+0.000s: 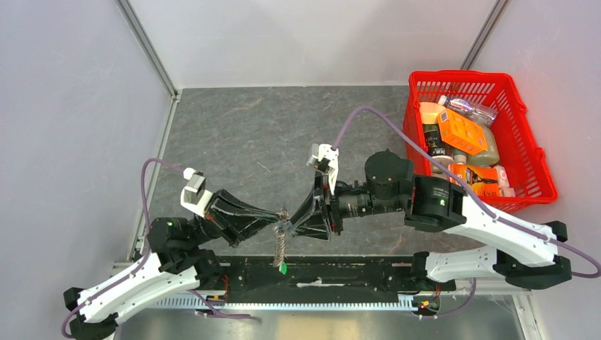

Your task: Put the keys on the keyring

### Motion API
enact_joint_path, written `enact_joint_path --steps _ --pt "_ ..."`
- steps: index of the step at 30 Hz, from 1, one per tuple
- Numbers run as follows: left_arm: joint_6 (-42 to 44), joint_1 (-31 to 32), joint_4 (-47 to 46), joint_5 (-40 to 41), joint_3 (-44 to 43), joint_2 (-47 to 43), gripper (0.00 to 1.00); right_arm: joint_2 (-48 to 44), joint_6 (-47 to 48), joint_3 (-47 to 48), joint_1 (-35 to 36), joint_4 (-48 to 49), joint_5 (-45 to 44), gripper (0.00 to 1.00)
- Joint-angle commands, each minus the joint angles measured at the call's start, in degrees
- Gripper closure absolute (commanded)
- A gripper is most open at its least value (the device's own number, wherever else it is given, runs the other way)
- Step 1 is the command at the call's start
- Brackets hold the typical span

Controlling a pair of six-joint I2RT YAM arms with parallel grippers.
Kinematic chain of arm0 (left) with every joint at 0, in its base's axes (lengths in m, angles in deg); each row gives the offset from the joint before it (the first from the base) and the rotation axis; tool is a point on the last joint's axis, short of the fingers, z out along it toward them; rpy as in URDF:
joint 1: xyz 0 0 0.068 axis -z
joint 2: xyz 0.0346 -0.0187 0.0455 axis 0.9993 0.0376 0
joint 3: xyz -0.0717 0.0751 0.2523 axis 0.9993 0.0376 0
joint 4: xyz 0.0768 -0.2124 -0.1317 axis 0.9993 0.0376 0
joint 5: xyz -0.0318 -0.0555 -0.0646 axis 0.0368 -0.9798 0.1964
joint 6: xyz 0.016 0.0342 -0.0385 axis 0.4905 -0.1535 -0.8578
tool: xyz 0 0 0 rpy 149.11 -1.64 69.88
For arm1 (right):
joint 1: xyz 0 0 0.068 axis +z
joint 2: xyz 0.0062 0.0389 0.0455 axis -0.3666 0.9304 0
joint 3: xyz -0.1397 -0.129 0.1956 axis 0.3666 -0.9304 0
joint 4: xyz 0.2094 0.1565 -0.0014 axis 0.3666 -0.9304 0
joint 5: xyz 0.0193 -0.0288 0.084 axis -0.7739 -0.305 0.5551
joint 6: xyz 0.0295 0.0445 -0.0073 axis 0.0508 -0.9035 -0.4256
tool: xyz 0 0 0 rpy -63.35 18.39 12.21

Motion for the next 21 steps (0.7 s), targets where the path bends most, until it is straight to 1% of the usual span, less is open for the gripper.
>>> enact_joint_path --steps 1,5,8,12,21 --pt "-2.3 0.0 -8.8 6.5 1.2 -0.9 0.98 -3.2 -5.4 -4.7 -0.2 13.3 -5.4 0.57" --pt "-3.0 0.0 -11.5 8.0 2.8 -0.7 0.98 -5.2 -7.0 -9.3 -0.1 20.7 -7.6 0.58" --pt "-3.0 0.1 -13.2 9.3 3.6 -0.6 0.98 -5.9 -7.0 -10.2 -0.1 23.4 -8.8 0.6" --pt "-2.9 0.0 -15.4 10.7 4.4 -0.5 0.98 -6.5 -5.4 -10.1 0.0 24.5 -10.6 0.61" --pt "-3.2 0.0 -21.0 13.5 5.3 0.5 0.98 -5.4 -5.0 -10.9 0.0 27.5 -12.5 0.63"
